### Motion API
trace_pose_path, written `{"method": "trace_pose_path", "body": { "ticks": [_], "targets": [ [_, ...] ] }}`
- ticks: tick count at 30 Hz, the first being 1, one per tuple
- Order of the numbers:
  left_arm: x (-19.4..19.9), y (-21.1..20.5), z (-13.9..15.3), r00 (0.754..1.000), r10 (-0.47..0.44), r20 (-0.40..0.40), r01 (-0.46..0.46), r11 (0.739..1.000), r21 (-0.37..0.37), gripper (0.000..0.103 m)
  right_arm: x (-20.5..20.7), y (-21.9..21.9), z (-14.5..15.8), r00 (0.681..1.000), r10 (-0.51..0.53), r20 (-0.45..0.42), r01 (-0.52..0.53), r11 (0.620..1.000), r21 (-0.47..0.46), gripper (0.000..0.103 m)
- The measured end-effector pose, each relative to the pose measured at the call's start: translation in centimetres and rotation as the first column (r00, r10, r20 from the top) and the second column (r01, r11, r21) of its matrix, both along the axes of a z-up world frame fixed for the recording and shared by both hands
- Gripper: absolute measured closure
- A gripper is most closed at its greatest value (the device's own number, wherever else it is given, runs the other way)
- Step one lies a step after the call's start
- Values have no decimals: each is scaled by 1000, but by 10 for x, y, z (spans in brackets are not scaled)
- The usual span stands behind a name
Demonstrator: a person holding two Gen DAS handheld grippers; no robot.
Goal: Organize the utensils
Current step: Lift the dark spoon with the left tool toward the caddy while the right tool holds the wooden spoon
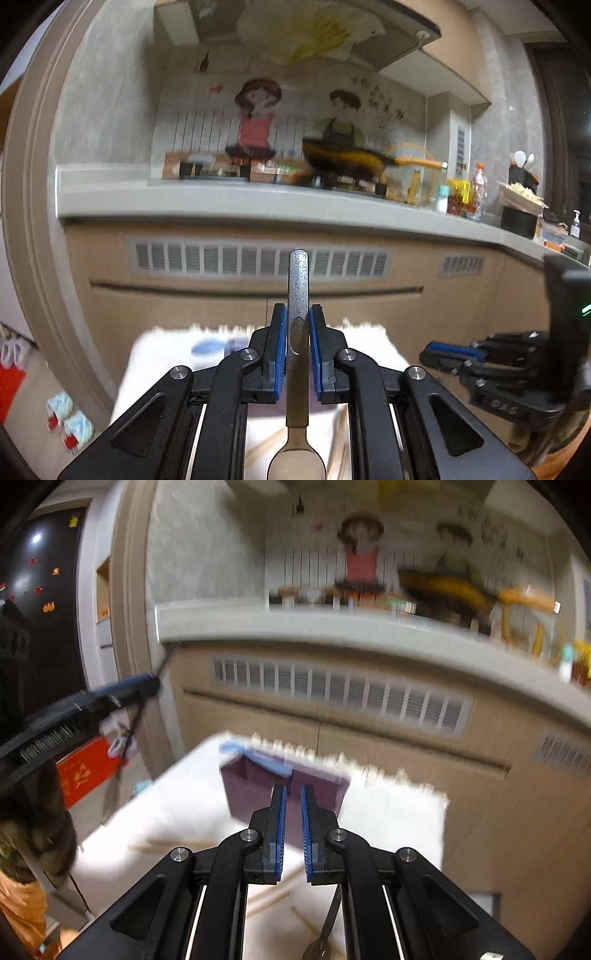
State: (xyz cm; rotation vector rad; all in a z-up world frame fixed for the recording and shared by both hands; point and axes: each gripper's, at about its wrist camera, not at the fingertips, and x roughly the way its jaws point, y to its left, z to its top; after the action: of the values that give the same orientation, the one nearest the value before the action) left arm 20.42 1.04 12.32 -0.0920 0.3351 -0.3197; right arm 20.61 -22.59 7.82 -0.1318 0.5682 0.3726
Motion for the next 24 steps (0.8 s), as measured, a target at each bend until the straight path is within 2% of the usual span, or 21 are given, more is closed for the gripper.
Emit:
{"method": "trace_pose_path", "body": {
  "ticks": [4,7,8,9,12,15,17,22,24],
  "targets": [
    [-1,9,-44,994,21,-105,-19,1000,13,91,16,-4,-70,984,-24,-179,20,999,-25,95],
    [2,15,-71,985,39,-166,-39,999,-1,91,32,-5,-113,955,-60,-290,58,998,-13,76],
    [4,16,-76,983,43,-176,-45,999,-9,91,38,-5,-125,946,-78,-314,80,997,-7,63],
    [5,18,-81,982,49,-181,-52,999,-12,91,48,-3,-139,934,-115,-337,116,993,-16,57],
    [0,19,-91,984,86,-155,-85,996,12,91,74,5,-168,899,-213,-382,208,977,-55,56],
    [-3,21,-96,985,99,-138,-96,995,26,91,93,10,-184,862,-271,-429,278,959,-47,56],
    [-2,23,-100,985,95,-142,-92,995,24,91,105,17,-191,847,-317,-426,317,946,-73,56],
    [7,40,-110,976,115,-187,-121,993,-19,91,114,32,-194,857,-348,-381,305,937,-169,57],
    [13,53,-117,962,148,-229,-161,986,-39,89,112,33,-193,865,-322,-385,275,946,-173,70]
  ]
}}
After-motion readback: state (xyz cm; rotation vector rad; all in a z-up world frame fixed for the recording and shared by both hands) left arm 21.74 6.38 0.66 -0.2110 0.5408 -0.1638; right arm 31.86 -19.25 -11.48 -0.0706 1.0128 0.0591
